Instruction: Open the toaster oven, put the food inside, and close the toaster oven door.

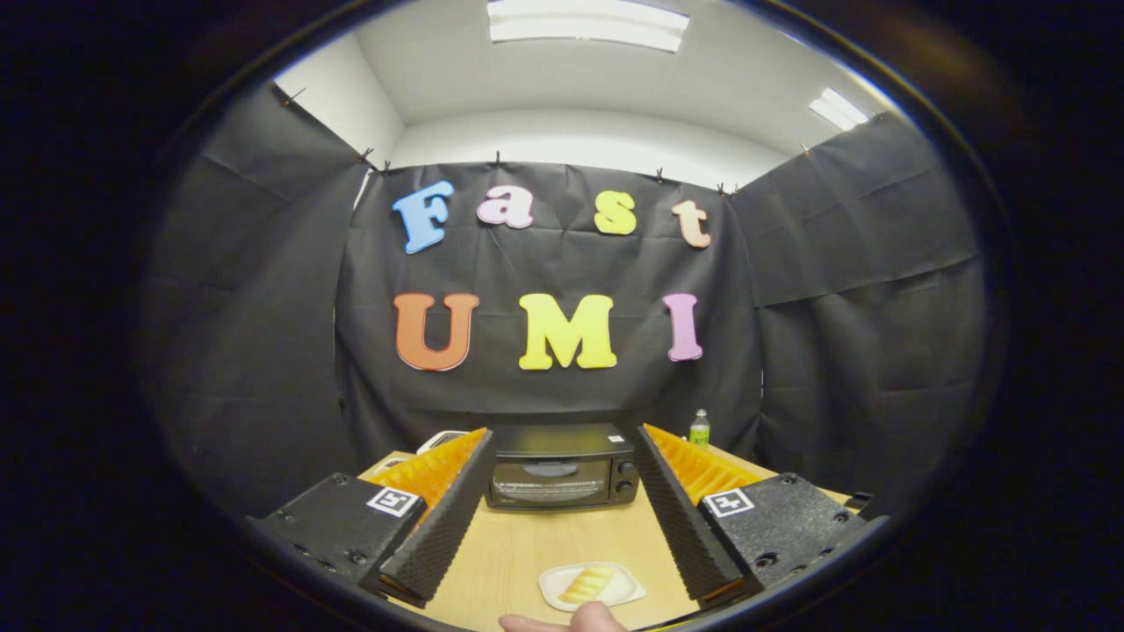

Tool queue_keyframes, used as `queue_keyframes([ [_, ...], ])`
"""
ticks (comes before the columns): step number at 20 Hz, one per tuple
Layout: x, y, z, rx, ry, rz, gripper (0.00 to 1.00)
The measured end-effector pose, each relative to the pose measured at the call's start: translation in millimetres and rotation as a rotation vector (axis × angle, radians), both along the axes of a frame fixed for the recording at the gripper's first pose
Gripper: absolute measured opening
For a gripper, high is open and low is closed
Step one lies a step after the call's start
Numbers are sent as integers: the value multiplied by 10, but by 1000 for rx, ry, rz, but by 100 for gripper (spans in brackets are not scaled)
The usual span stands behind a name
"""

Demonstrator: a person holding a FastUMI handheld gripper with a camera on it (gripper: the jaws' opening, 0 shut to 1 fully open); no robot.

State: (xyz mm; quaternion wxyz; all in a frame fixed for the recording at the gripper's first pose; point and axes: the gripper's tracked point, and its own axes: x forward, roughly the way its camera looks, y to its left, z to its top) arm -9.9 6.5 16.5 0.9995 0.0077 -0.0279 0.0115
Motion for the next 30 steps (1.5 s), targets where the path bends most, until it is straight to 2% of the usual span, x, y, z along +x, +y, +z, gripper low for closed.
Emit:
queue_keyframes([
  [7,78,-95,82,-2,-33,8,100],
  [12,409,-65,92,-16,-11,77,100],
  [19,1453,-157,-117,-43,35,108,100],
  [23,2186,66,-503,-26,118,153,100],
  [30,3406,383,-1318,-28,208,173,100],
])
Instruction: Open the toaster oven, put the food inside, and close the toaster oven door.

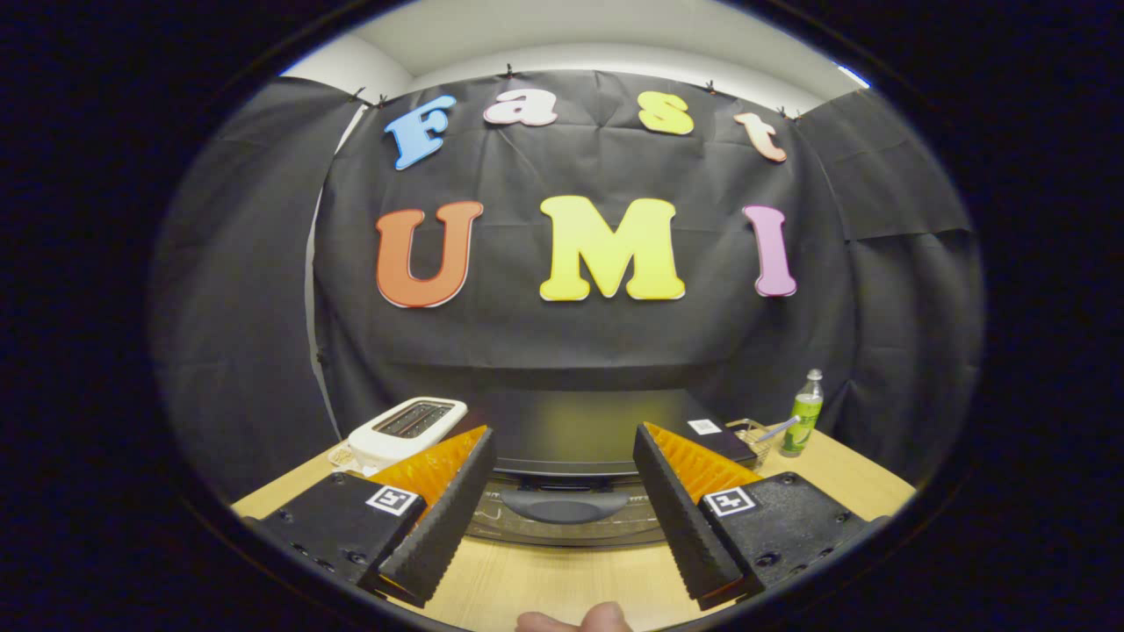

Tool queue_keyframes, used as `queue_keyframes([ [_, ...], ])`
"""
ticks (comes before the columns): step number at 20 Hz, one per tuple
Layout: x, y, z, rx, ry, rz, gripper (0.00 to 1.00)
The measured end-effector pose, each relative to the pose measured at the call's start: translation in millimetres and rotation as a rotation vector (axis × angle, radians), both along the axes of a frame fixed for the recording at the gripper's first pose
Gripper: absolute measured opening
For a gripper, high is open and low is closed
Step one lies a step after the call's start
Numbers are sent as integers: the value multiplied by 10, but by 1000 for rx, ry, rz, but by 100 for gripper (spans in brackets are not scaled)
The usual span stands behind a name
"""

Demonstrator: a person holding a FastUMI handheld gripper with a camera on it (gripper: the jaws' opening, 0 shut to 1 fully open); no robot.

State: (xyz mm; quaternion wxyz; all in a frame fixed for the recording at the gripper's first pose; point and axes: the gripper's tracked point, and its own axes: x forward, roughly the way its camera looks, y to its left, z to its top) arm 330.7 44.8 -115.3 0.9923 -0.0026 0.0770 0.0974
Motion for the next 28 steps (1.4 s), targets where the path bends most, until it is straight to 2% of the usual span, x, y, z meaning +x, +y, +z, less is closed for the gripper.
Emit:
queue_keyframes([
  [6,364,-20,-560,-32,66,-43,100],
  [7,370,-58,-491,-54,21,-62,100],
  [10,362,-72,-628,-134,2,-67,100],
  [12,332,-91,-702,-37,17,-72,100],
  [13,296,-94,-682,12,7,-72,100],
  [16,174,-82,-735,-27,15,-70,100],
  [22,-348,-190,-963,-46,69,-43,100],
  [28,-724,-245,-1297,-117,186,-34,100],
])
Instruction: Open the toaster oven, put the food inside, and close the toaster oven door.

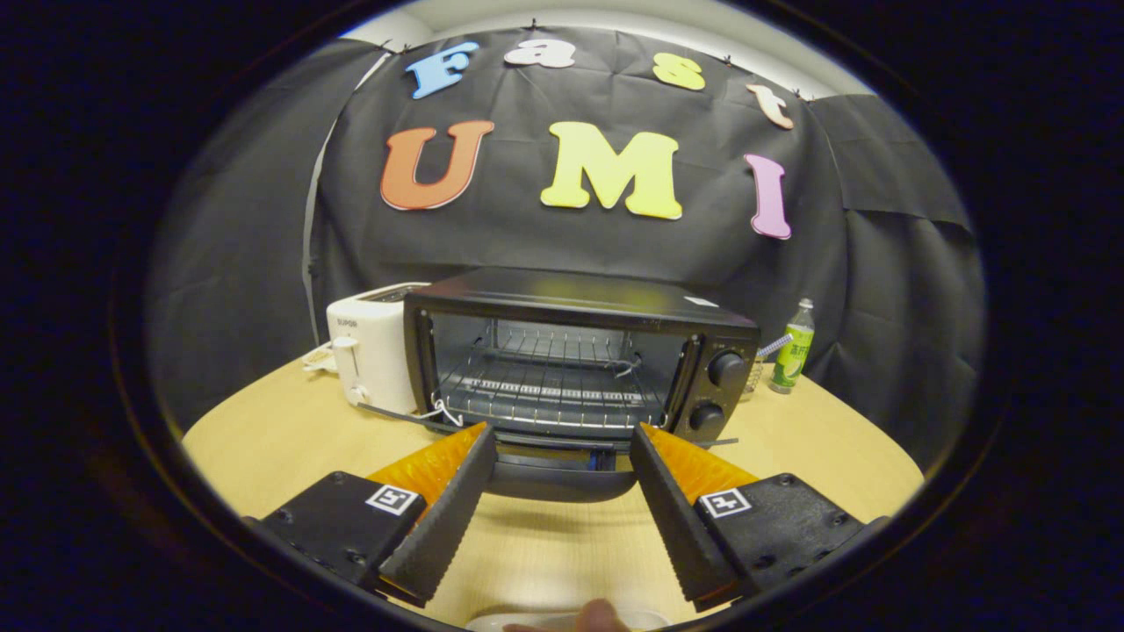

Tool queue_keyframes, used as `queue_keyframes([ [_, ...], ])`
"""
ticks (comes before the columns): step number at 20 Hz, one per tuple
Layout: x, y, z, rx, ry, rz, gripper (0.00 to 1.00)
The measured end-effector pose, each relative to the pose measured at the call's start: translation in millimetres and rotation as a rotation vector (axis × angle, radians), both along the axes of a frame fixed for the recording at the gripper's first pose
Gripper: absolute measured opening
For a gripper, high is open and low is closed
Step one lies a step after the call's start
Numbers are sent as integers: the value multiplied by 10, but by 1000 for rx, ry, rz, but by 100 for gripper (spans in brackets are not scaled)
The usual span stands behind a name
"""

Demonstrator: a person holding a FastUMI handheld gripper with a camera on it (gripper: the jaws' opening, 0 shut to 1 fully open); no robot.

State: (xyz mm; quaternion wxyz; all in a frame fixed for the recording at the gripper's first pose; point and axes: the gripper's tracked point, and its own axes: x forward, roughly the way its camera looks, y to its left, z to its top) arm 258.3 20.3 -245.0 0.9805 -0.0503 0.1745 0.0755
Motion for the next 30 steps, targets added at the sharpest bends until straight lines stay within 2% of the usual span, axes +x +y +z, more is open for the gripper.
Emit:
queue_keyframes([
  [6,-227,-76,-273,-11,143,42,100],
  [12,-376,-168,-399,19,237,24,100],
  [16,-681,-268,-122,41,211,8,100],
  [22,-1412,-516,371,20,69,-33,100],
  [27,-1844,-546,213,122,107,-82,100],
  [30,-1895,-576,-40,146,162,-137,100],
])
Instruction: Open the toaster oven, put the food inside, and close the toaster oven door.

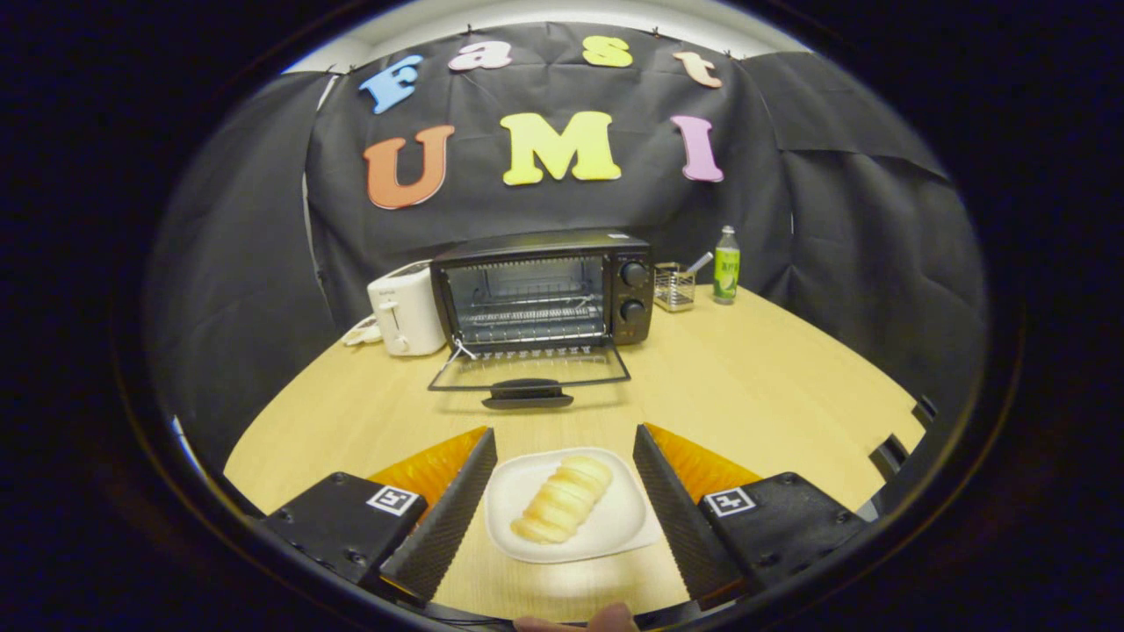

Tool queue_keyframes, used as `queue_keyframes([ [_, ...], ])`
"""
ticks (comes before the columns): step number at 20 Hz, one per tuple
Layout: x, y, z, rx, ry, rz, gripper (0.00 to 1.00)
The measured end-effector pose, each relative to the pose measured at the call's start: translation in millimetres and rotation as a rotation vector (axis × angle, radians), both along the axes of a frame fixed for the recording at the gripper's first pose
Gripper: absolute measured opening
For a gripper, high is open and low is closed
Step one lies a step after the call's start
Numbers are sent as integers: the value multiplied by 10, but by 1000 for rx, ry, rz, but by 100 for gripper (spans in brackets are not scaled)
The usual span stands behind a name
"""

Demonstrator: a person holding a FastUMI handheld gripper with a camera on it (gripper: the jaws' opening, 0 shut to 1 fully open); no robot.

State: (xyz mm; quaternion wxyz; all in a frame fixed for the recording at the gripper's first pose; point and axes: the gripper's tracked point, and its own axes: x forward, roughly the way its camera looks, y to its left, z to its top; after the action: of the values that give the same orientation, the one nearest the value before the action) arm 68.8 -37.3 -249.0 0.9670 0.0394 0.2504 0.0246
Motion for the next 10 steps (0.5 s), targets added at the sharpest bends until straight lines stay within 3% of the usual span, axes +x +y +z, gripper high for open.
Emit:
queue_keyframes([
  [4,-13,21,-403,53,98,-58,100],
  [10,44,98,-809,49,191,-76,100],
])
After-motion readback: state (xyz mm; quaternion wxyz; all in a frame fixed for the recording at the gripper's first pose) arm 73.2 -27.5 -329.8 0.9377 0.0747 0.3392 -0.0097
